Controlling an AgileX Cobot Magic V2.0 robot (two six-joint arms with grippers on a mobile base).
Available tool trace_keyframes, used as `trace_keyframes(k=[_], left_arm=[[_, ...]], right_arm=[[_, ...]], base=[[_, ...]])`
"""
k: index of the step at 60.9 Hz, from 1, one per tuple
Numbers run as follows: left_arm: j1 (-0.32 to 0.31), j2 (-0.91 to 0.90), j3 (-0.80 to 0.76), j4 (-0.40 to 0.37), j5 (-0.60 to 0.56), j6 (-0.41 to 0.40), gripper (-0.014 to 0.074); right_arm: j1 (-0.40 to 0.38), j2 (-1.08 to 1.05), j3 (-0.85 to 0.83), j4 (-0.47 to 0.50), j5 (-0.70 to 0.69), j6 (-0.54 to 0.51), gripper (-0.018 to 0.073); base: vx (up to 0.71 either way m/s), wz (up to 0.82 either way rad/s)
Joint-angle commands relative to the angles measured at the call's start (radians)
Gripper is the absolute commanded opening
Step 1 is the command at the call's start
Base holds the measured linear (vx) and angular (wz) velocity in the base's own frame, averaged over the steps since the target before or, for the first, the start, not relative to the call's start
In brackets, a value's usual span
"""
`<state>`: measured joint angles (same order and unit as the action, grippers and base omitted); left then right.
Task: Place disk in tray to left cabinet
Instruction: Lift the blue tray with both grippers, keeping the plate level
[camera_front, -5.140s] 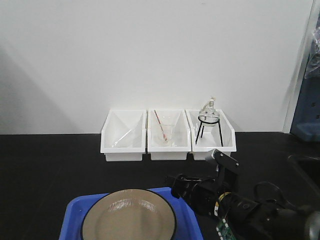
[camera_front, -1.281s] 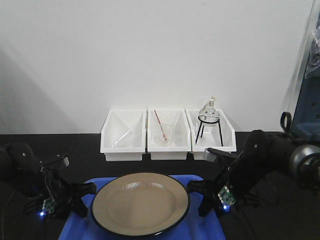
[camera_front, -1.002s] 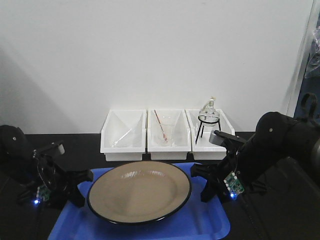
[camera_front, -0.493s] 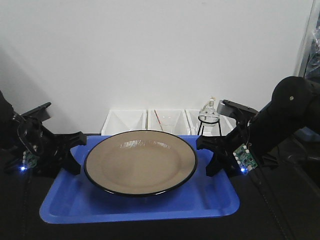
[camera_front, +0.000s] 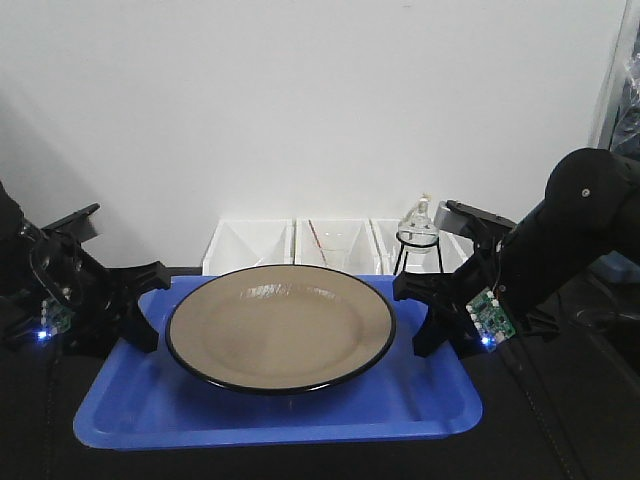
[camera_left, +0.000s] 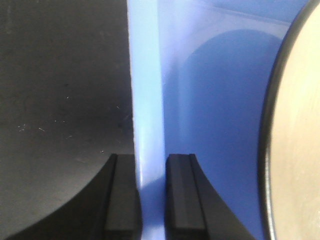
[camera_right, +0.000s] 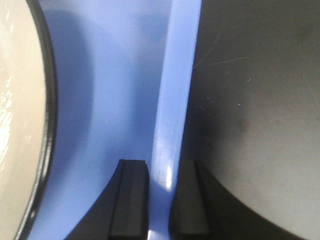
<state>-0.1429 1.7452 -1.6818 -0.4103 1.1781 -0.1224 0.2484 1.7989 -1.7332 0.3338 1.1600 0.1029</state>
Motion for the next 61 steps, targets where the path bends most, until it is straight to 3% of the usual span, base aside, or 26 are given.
trace_keyframes(k=[1, 61], left_arm=[[-0.033, -0.061, -0.039, -0.202, -0.042, -0.016, 0.0], [-0.033, -0.061, -0.039, -0.202, -0.038, -0.015, 0.0]], right_arm=[[0.029, -0.058, -0.043, 0.193, -0.08, -0.01, -0.0006], [0.03, -0.058, -0.043, 0.197, -0.076, -0.01, -0.0006]], base=[[0.0, 0.0], [0.0, 0.0]])
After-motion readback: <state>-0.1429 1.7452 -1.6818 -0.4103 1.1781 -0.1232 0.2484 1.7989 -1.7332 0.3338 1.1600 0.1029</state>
